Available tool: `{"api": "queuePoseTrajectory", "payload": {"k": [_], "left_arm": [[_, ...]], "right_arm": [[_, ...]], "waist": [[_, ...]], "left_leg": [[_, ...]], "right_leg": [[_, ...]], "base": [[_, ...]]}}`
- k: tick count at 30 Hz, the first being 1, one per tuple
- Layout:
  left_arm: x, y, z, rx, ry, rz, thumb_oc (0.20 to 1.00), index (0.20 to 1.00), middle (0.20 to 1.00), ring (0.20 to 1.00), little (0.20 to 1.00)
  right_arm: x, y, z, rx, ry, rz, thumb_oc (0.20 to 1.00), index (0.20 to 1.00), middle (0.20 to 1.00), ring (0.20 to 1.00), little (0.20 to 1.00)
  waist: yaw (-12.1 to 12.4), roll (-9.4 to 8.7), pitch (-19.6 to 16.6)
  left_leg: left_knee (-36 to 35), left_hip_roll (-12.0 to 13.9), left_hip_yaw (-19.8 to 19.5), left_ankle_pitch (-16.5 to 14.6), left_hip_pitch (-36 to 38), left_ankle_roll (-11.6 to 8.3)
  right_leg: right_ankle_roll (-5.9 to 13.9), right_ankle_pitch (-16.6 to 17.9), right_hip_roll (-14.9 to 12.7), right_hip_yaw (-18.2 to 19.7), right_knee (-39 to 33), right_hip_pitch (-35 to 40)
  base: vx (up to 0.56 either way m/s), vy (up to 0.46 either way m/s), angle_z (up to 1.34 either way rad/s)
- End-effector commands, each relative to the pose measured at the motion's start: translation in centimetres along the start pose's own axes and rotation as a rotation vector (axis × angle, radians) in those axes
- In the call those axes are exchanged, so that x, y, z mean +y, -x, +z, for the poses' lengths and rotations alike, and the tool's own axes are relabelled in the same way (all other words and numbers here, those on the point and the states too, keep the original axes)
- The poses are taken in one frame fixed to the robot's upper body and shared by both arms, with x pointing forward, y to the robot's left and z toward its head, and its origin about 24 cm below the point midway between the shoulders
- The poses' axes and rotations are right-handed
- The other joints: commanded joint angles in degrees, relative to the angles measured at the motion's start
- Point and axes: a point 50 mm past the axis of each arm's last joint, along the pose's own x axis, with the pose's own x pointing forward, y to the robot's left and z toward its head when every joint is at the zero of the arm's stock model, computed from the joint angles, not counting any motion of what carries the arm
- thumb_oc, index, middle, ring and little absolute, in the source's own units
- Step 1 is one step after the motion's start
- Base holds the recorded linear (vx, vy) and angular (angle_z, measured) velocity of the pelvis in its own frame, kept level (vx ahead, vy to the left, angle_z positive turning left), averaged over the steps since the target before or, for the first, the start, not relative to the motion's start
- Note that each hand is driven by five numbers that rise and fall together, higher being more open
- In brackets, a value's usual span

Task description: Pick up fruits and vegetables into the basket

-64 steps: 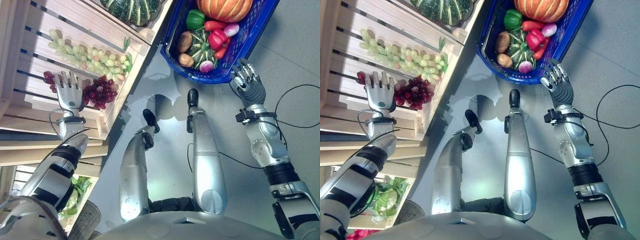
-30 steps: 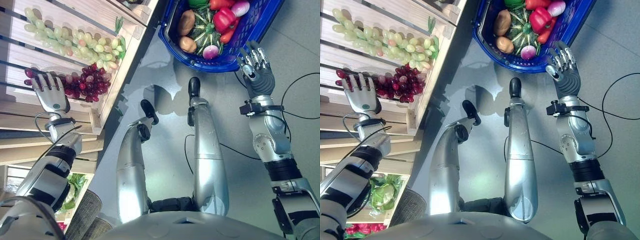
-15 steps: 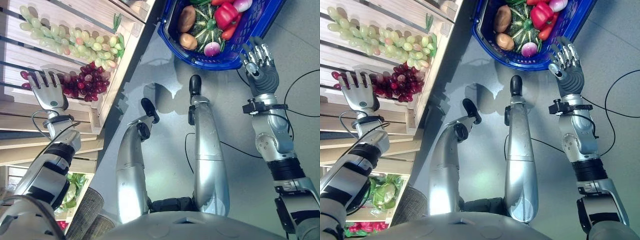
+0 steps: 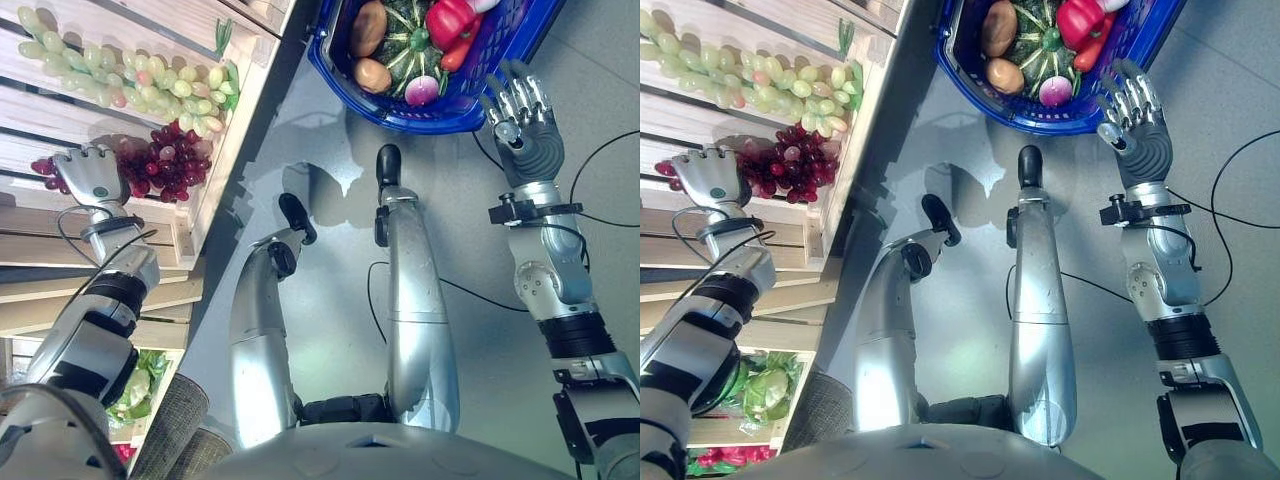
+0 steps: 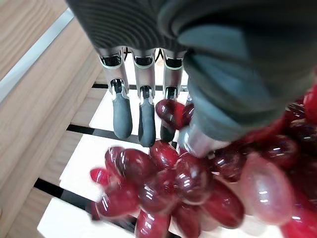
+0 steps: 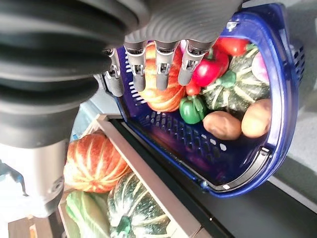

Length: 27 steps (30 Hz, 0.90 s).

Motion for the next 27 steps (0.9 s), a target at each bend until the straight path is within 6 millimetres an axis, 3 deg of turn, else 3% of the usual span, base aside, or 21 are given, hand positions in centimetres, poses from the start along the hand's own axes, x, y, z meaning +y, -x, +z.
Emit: {"api": "queuePoseTrajectory", "payload": {"k": [1,9,15,23,27], "left_arm": [[-2.3,0.6,-4.5,0.084,-0.131,-0.060,0.200,0.200,0.200,0.200,0.200],[-2.9,1.3,-4.2,0.070,-0.138,-0.094,0.200,0.200,0.200,0.200,0.200],[-3.4,1.9,-4.1,0.047,-0.111,-0.102,0.200,0.200,0.200,0.200,0.200],[-2.3,1.6,-3.3,-0.082,-0.086,0.030,0.200,0.200,0.200,0.200,0.200],[-1.3,1.0,-3.4,-0.122,-0.120,0.116,0.200,0.200,0.200,0.200,0.200]], "right_arm": [[1.0,0.2,2.8,-0.138,0.015,0.113,1.000,1.000,1.000,1.000,1.000],[2.2,0.1,3.3,-0.146,0.043,0.247,1.000,1.000,1.000,1.000,1.000],[2.9,0.5,1.8,-0.021,0.106,0.344,1.000,1.000,1.000,1.000,1.000],[3.0,1.0,-0.9,0.180,0.396,0.363,1.000,1.000,1.000,1.000,1.000],[2.7,1.0,-1.2,0.225,0.490,0.370,1.000,1.000,1.000,1.000,1.000]], "waist": [[-2.5,2.16,-2.1],[-2.5,2.19,-2.1],[-2.1,1.74,-2.1],[-0.4,0.96,-2.1],[0.6,0.90,-2.1]], "left_leg": [[0.3,0.2,-0.8,-0.6,-2.7,-1.60],[-0.8,0.2,-0.9,-0.2,-2.2,-2.13],[-2.0,0.0,-1.1,0.3,-0.3,-2.46],[-6.1,-0.4,-1.7,2.3,5.1,-2.74],[-8.1,-0.9,-2.0,3.0,8.1,-2.74]], "right_leg": [[3.50,-3.0,2.0,-0.2,-1.3,0.9],[3.63,-2.9,2.0,-0.3,-2.3,1.4],[3.73,-2.6,1.7,-1.0,-3.9,3.8],[4.03,-1.8,1.0,-3.2,-7.8,10.6],[4.24,-1.7,0.5,-4.4,-9.3,14.0]], "base": [[0.00,0.000,0.00],[0.00,0.000,0.00],[-0.01,-0.036,0.01],[-0.01,-0.072,0.05],[0.00,-0.068,0.04]]}}
